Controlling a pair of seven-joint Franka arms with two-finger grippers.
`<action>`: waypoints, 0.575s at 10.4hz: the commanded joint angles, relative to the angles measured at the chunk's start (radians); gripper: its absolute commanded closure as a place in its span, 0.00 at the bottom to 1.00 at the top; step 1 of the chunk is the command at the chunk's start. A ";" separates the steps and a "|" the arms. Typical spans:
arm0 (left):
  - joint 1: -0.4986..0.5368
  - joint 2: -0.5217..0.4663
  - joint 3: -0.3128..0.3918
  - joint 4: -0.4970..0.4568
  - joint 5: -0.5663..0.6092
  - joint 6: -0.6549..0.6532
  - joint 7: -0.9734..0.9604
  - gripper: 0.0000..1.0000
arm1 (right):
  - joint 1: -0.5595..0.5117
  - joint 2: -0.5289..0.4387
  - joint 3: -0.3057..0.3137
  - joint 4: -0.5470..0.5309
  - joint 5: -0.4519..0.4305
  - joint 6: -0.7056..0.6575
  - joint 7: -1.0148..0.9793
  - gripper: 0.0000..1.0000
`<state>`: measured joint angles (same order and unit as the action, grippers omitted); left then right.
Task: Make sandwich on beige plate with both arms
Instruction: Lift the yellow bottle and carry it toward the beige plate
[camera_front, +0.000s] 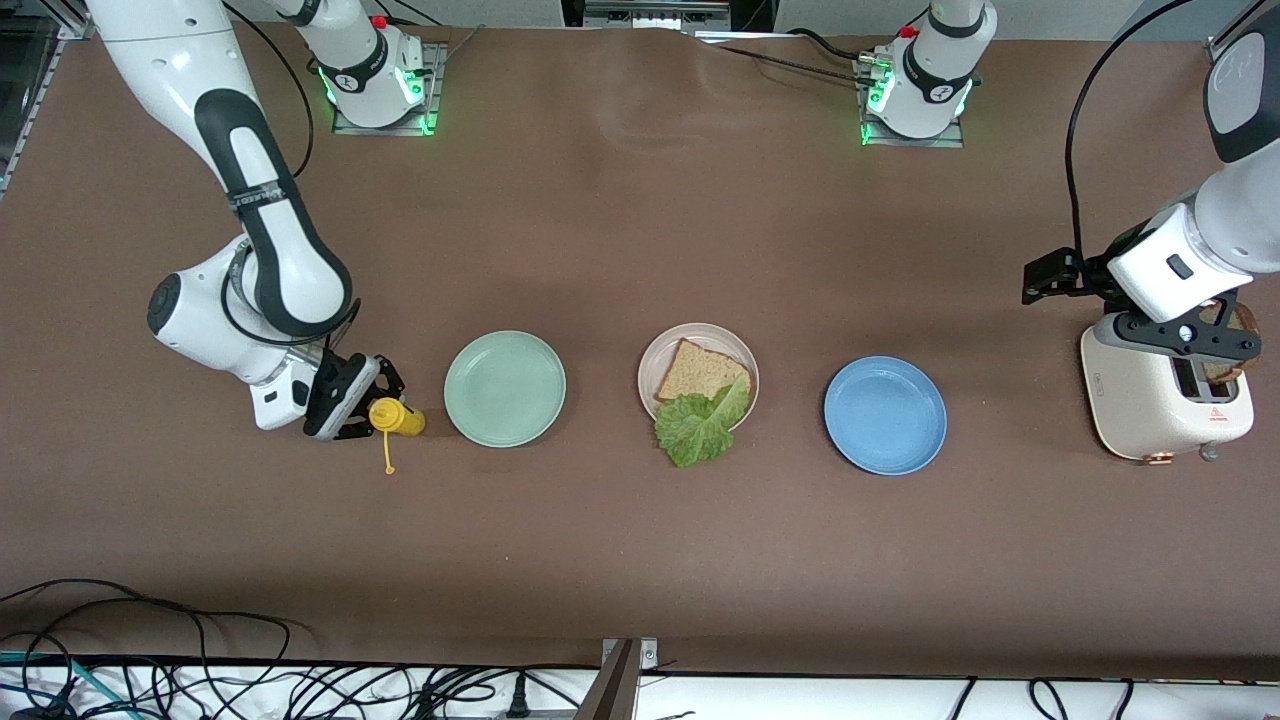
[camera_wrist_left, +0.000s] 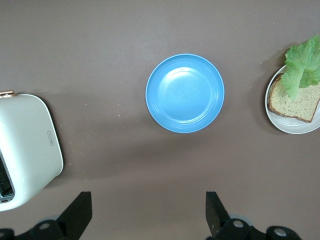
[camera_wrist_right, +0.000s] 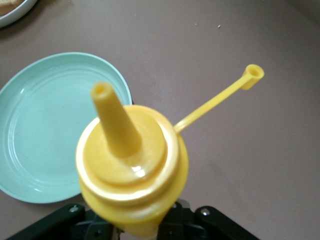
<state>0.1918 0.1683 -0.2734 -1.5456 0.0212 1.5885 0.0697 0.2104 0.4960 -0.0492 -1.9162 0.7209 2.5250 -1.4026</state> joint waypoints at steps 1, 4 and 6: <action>-0.002 -0.013 -0.003 0.001 0.000 -0.015 -0.005 0.00 | 0.024 -0.043 0.009 0.002 -0.140 -0.005 0.199 1.00; 0.000 -0.013 0.002 0.001 0.000 -0.015 -0.005 0.00 | 0.072 -0.057 0.009 0.072 -0.384 -0.101 0.512 1.00; 0.000 -0.013 0.000 0.001 0.000 -0.015 -0.005 0.00 | 0.118 -0.057 0.017 0.158 -0.531 -0.199 0.719 1.00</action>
<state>0.1920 0.1682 -0.2737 -1.5455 0.0212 1.5883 0.0697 0.2996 0.4492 -0.0360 -1.8211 0.2750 2.4005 -0.8129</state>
